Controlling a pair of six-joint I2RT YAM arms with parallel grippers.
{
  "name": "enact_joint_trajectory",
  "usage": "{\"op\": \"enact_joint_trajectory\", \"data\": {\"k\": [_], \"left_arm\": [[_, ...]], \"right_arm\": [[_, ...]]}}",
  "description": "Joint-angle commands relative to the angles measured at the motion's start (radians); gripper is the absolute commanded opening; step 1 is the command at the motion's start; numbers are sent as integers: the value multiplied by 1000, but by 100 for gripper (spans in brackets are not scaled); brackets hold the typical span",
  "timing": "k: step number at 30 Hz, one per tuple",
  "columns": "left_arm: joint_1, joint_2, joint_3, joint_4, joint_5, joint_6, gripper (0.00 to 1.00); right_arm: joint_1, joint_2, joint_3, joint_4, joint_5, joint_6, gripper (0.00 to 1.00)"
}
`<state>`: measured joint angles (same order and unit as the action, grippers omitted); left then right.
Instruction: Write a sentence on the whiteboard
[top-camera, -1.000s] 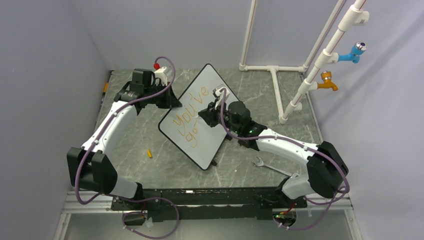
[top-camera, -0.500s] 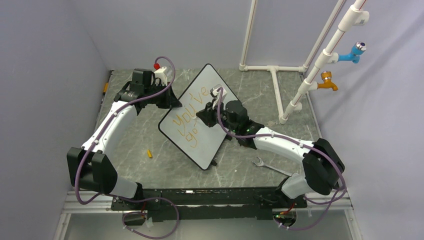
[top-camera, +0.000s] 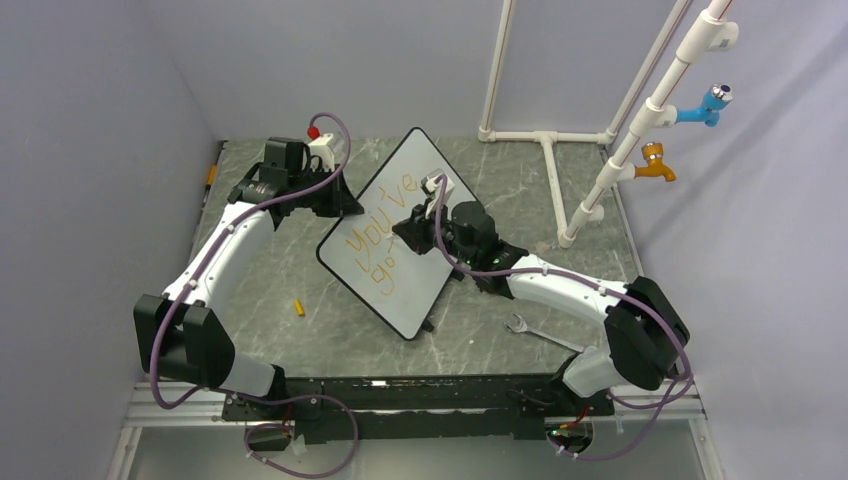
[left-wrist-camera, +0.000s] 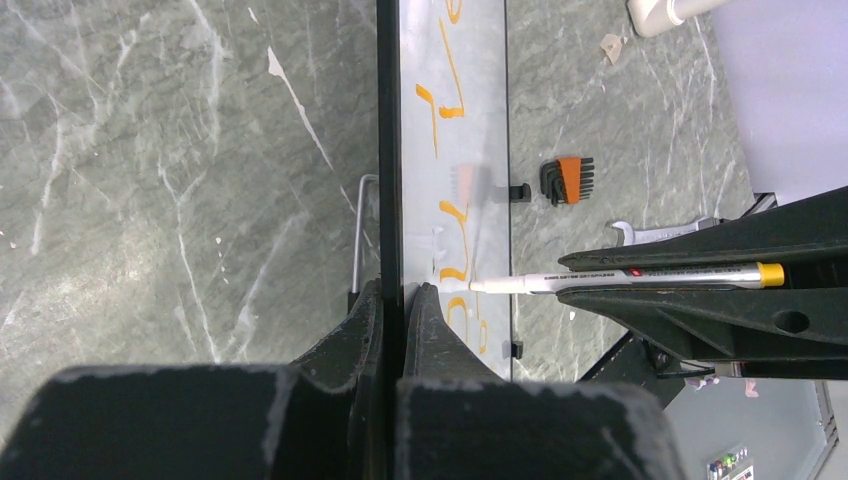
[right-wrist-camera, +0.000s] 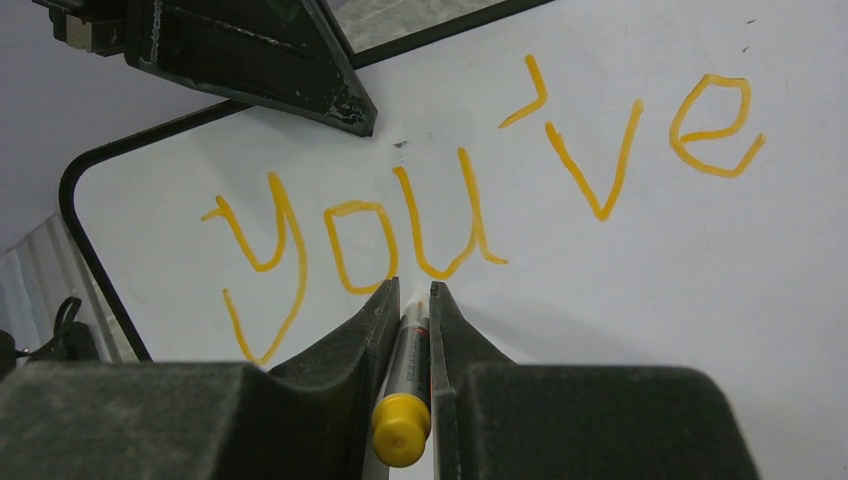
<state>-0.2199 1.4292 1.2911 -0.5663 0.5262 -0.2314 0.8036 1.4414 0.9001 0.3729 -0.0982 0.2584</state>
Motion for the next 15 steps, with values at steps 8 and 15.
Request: {"op": "enact_joint_trajectory", "data": {"k": [8,15], "left_arm": [[12,-33,1,8,-166,133,0],[11,-33,-1,9,-164,133,0]], "right_arm": [[7,-9,-66,41,-9,21,0],[10,-23,-100,41,-6,25,0]]}}
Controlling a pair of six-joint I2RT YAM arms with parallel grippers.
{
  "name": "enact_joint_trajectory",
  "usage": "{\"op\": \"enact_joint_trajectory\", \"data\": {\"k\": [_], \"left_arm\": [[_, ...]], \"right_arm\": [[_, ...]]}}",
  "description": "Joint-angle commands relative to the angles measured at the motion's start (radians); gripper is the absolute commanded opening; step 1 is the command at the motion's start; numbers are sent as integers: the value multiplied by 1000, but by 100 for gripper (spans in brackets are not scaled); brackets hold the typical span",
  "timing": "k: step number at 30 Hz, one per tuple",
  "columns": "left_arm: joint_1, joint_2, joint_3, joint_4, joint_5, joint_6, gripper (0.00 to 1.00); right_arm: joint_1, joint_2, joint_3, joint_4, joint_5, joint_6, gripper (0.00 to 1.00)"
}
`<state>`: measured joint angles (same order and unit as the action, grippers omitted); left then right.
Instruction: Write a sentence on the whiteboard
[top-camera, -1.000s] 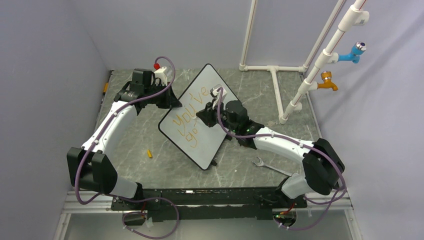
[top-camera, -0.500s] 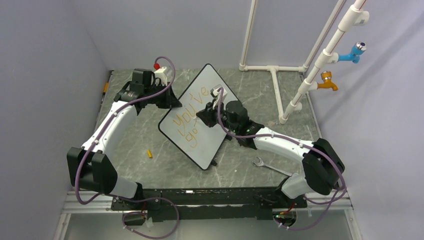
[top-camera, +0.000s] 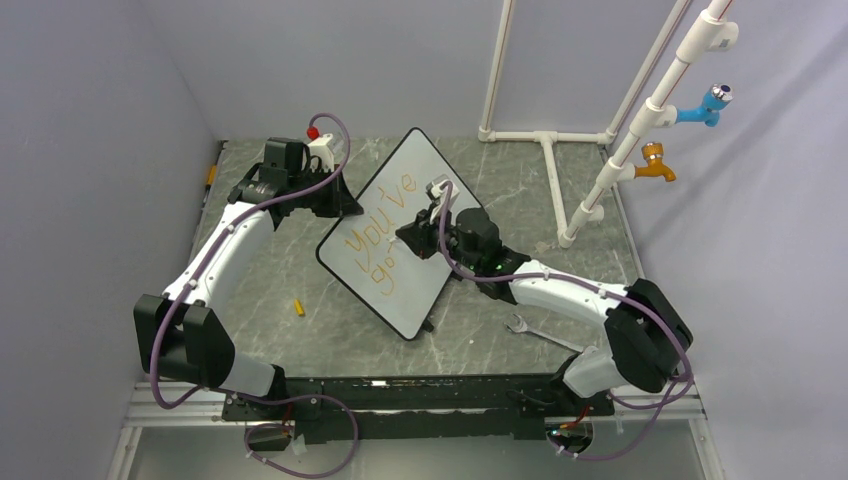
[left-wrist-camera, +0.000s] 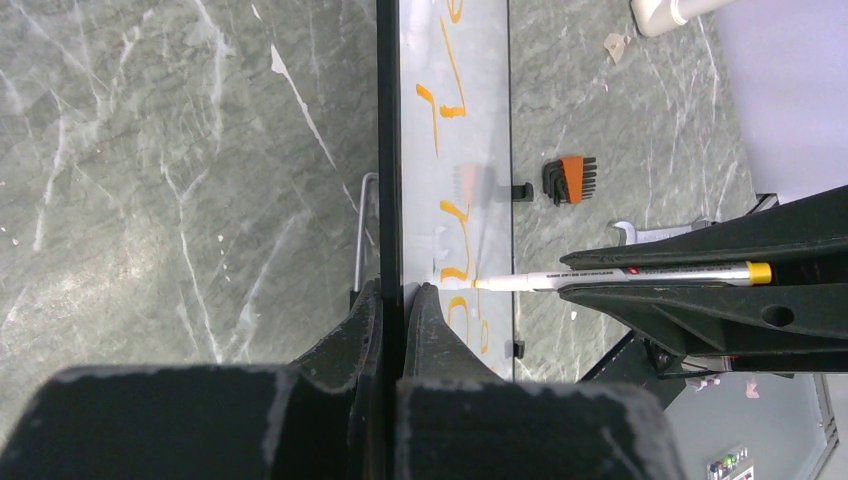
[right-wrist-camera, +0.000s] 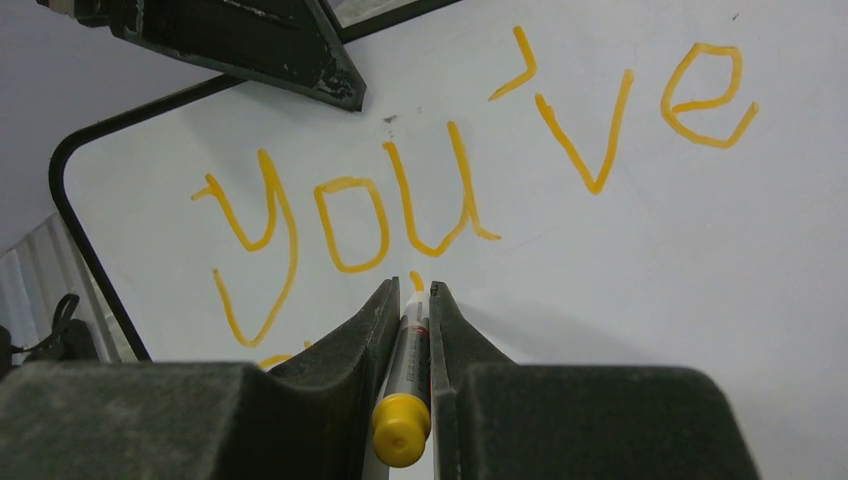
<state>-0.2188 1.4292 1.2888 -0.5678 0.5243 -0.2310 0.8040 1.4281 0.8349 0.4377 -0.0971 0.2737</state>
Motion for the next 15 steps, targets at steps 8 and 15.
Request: {"op": "enact_joint_trajectory", "data": {"k": [8,15], "left_arm": [[10,-35,1,11,-162,133,0],[10,-35,1,12,-162,131,0]], "right_arm": [[11,-26,-69,-27,0,17,0],[14,-37,-105,-25,6,33,0]]}}
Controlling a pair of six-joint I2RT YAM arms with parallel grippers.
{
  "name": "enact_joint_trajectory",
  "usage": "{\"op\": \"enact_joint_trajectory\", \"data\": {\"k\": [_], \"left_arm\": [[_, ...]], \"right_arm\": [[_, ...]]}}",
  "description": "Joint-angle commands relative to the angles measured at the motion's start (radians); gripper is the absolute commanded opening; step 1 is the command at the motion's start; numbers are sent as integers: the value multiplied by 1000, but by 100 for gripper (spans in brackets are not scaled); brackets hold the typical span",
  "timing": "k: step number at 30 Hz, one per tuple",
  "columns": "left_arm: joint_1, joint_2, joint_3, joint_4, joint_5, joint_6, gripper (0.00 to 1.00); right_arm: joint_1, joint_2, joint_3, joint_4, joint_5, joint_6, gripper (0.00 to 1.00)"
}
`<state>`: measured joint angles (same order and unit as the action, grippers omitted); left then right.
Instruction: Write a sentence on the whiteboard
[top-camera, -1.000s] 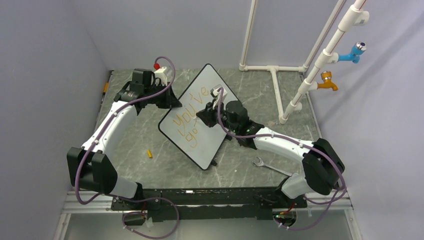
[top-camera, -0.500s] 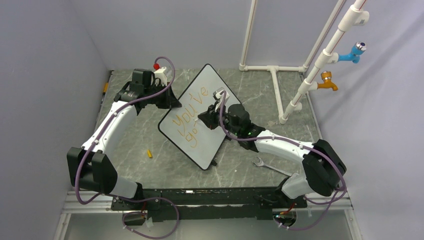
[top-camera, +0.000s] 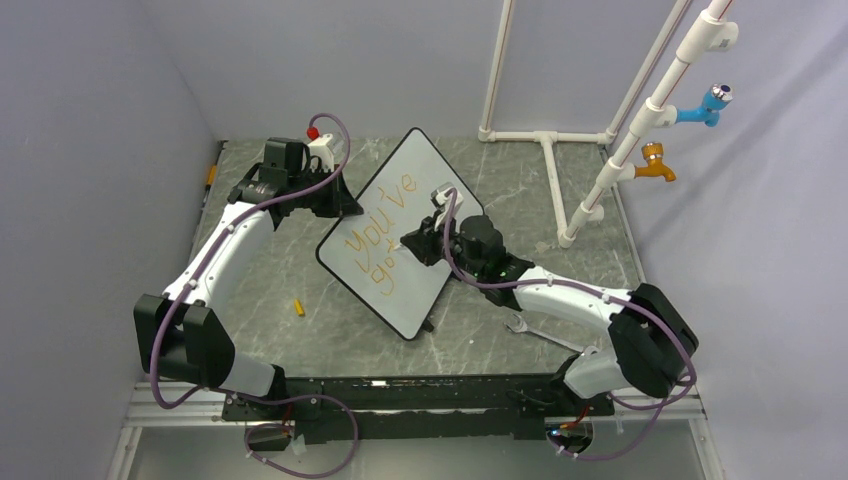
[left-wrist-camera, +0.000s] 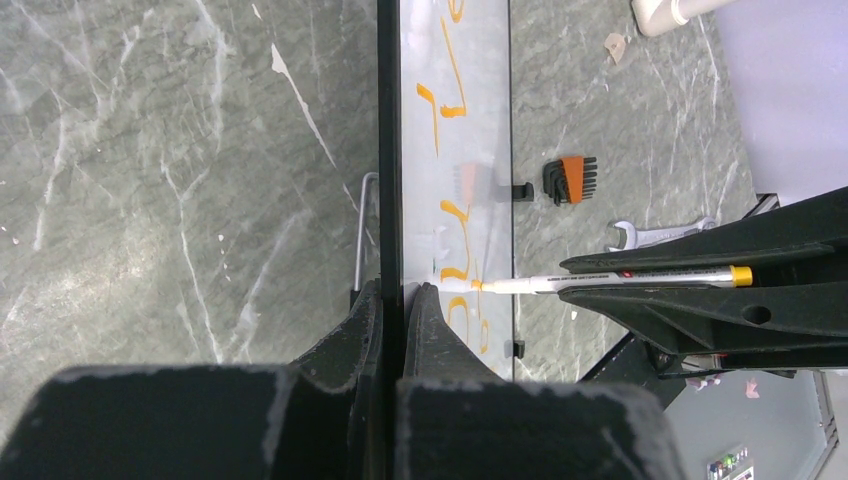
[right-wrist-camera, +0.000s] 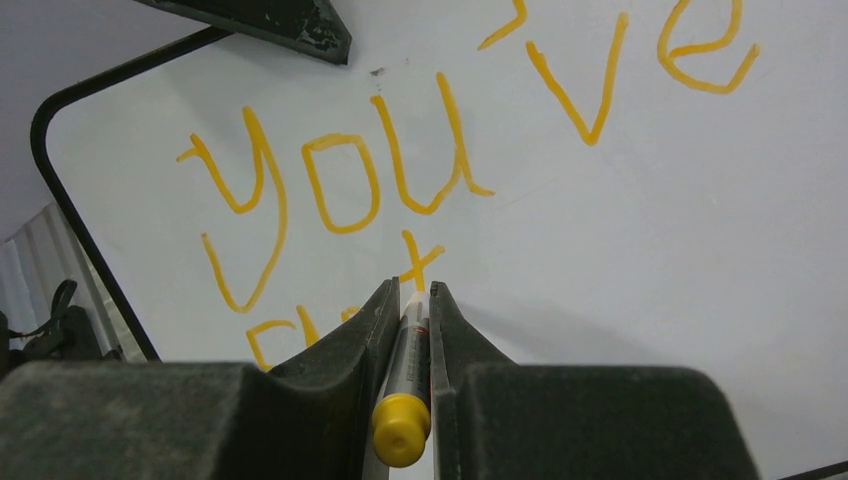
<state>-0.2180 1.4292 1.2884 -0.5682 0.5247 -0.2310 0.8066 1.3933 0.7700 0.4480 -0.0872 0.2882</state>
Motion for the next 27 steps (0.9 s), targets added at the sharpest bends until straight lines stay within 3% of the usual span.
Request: {"op": "enact_joint_trajectory", "data": {"k": [1,27], "left_arm": [[9,-34,2,13,-163,131,0],[11,-33,2,12,-160,131,0]], "right_arm": [[14,-5,-45,-35,-3,20,0],[20,-58,-148,-48,33,40,0]]}}
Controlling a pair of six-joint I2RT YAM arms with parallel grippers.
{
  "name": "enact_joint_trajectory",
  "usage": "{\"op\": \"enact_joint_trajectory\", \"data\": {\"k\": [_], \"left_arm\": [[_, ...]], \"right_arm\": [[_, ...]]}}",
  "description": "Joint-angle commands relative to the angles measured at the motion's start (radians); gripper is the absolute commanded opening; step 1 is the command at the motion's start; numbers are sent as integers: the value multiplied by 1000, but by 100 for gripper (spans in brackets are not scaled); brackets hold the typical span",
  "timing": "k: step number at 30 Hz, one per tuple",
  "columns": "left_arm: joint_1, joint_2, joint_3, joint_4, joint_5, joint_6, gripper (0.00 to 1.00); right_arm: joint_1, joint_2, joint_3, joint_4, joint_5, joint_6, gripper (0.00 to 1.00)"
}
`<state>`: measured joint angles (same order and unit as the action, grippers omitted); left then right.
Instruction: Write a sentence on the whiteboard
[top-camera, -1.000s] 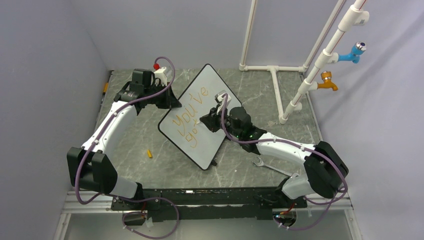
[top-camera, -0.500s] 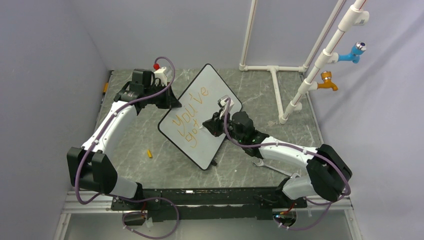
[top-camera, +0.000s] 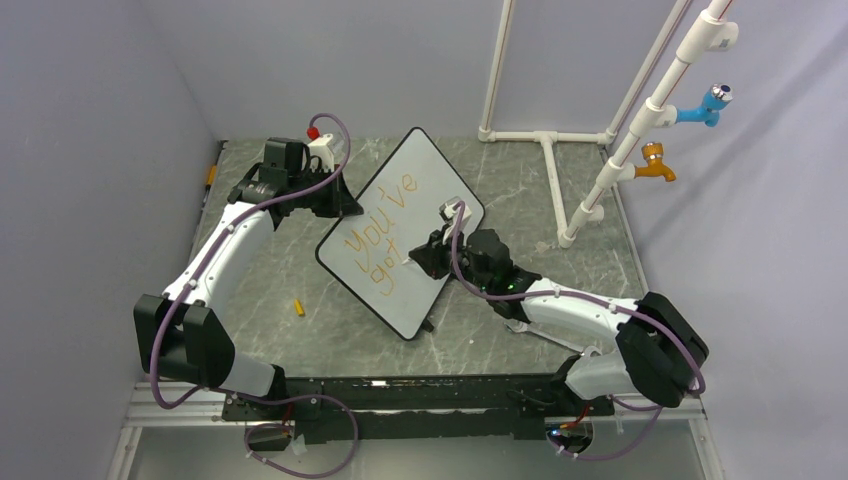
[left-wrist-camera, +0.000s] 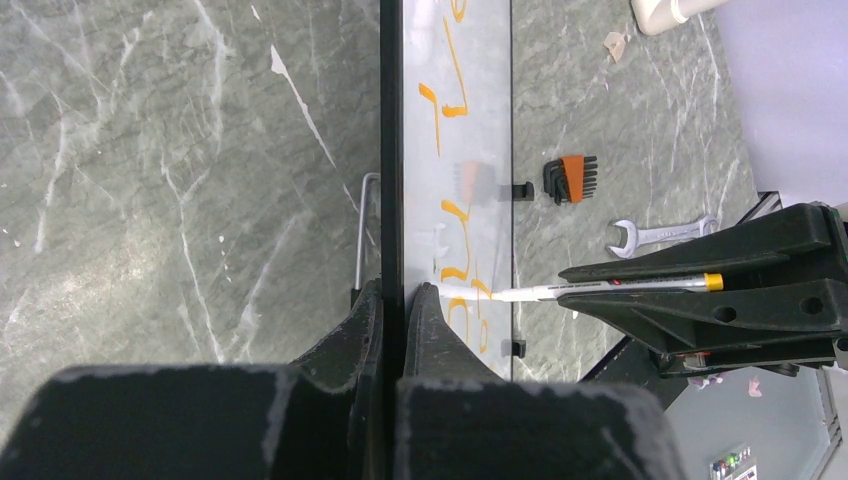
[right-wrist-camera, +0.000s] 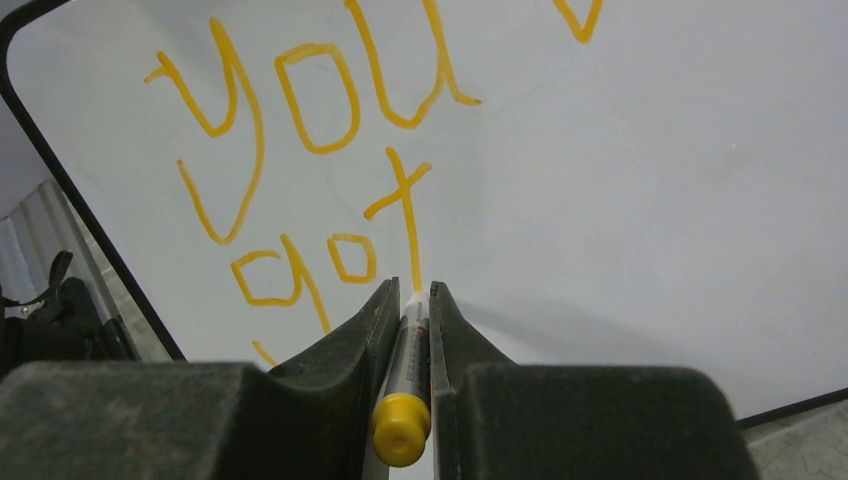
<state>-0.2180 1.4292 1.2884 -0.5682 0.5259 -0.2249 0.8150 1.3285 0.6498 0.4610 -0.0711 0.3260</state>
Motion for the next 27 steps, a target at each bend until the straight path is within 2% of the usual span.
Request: {"op": "enact_joint_trajectory", "data": {"k": [1,27], "left_arm": [[10,-33,2,12,-161,126,0],[9,-39,0,12,-161,126,0]], "right_arm": [[12,5,-31,-61,19,1,0],[12,48,95,-104,93,-52,0]]}}
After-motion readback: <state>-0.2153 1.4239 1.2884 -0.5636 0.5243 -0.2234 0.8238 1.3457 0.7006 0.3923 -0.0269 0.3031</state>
